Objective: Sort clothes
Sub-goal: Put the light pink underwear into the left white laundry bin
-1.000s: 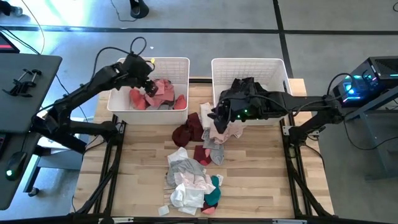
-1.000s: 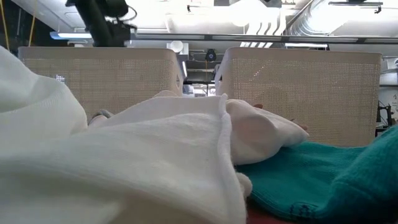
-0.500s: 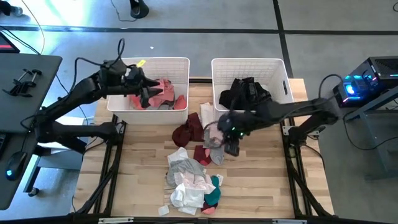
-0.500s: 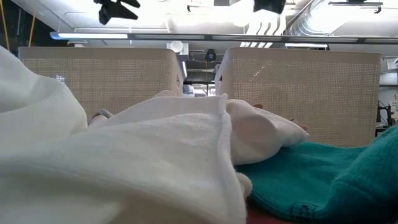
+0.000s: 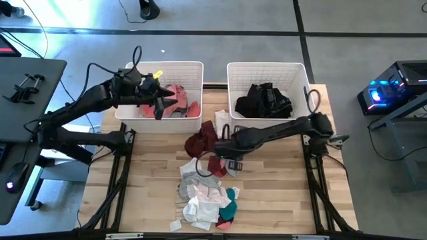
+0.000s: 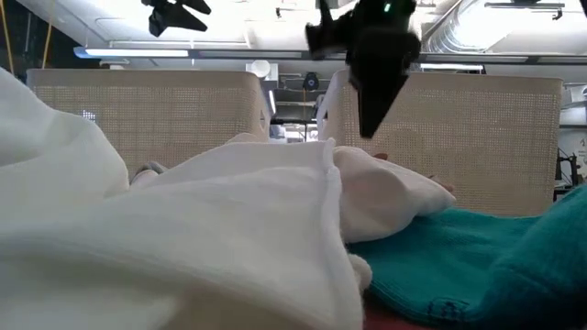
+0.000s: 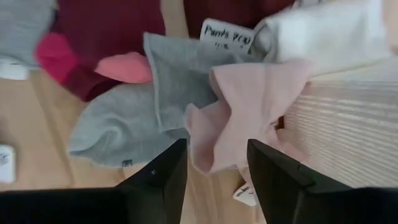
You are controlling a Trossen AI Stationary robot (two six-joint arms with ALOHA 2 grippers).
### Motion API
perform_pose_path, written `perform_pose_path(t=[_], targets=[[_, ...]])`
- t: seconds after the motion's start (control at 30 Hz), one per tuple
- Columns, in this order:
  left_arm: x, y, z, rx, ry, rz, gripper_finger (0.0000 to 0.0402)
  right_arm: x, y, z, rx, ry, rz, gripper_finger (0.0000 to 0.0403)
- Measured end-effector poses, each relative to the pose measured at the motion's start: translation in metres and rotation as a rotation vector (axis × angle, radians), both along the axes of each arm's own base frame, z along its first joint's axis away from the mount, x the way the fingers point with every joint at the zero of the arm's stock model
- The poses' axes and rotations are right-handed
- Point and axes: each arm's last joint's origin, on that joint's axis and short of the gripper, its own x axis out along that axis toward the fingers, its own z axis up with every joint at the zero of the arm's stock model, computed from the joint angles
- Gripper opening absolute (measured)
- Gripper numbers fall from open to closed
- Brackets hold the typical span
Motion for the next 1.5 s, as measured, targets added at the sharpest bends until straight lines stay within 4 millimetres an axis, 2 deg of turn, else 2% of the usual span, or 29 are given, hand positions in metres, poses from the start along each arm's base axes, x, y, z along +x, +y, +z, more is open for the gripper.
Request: perform_pose_path(t=[0.13, 0.27, 0.4, 0.57, 0.67, 0.8, 1.07, 1.3, 1.5], targets=[[0.001, -0.003, 0.0, 0.001, -0.003, -0.02, 0.0179, 0.008, -0.005, -0.019, 0.054, 0.045, -0.031, 0.0161], [0.002, -0.005, 0.0, -0.005, -0.004, -0.026, 0.0179, 0.012, -0.008, -0.033, 0.018, 0.084, -0.036, 0.0144], [0.003, -0.007, 0.0, -0.005, -0.004, -0.031, 0.0179, 0.015, -0.008, -0.042, 0.008, 0.106, -0.038, 0.01], [0.003, -0.007, 0.0, -0.002, -0.003, -0.027, 0.0179, 0.015, -0.008, -0.042, 0.011, 0.106, -0.034, 0.0013], [0.003, -0.007, 0.0, 0.0, -0.004, -0.028, 0.0179, 0.014, -0.007, -0.037, 0.037, 0.091, -0.025, 0.0015], [0.003, -0.007, 0.001, 0.002, -0.009, -0.028, 0.0179, 0.008, -0.008, -0.015, 0.048, 0.03, -0.04, 0.0007], [0.004, -0.007, 0.001, 0.014, -0.012, -0.048, 0.0179, -0.008, -0.014, 0.05, 0.033, -0.254, -0.032, 0.0002], [0.008, -0.013, 0.004, 0.067, -0.031, -0.11, 0.0179, -0.017, -0.023, 0.107, 0.009, -0.624, -0.096, 0.0001], [0.015, -0.024, 0.013, 0.155, -0.114, -0.196, 0.0179, -0.015, -0.029, 0.149, 0.02, -0.965, -0.117, 0.0]])
